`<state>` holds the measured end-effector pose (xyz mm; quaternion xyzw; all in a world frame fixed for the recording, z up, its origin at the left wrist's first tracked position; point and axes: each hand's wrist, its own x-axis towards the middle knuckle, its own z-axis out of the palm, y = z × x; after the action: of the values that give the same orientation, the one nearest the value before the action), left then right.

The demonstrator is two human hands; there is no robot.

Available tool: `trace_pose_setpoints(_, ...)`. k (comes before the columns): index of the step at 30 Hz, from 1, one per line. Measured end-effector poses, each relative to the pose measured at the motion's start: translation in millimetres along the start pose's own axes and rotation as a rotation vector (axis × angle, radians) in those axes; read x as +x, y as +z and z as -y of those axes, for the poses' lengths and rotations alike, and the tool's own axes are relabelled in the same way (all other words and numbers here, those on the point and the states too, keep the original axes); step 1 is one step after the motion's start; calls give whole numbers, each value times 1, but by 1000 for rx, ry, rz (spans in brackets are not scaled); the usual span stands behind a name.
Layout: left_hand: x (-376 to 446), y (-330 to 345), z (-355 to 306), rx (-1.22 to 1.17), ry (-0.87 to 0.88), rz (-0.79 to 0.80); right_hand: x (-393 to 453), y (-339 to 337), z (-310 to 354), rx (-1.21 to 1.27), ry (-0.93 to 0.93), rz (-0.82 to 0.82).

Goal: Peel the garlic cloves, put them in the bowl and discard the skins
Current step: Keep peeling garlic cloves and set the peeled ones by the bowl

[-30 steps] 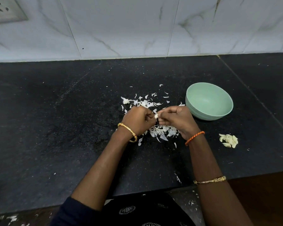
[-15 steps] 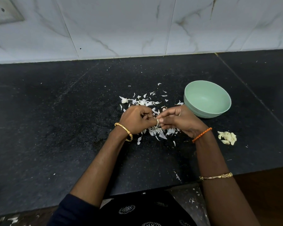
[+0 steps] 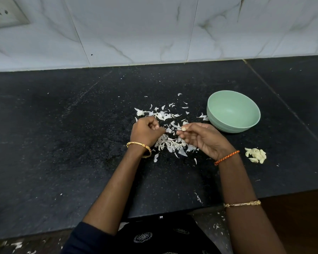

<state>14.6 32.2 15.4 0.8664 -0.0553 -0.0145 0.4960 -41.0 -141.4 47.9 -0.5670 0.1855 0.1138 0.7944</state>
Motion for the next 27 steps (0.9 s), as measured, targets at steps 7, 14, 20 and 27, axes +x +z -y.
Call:
trace_pose_setpoints(7, -12, 10, -3, 218, -61, -5, -4, -8, -5, -106, -89, -241)
trace_pose_setpoints(14, -33, 32, -24, 195, -105, -121, -13, -30, -15, -177, -24, -312)
trace_pose_setpoints(20, -54, 66, -53, 208, -37, -85, -38, -73, -8, -295, -213, -509)
trace_pose_setpoints(27, -81, 127, -84, 115, 140, 78, -62, -138, -21, -662, -463, -941)
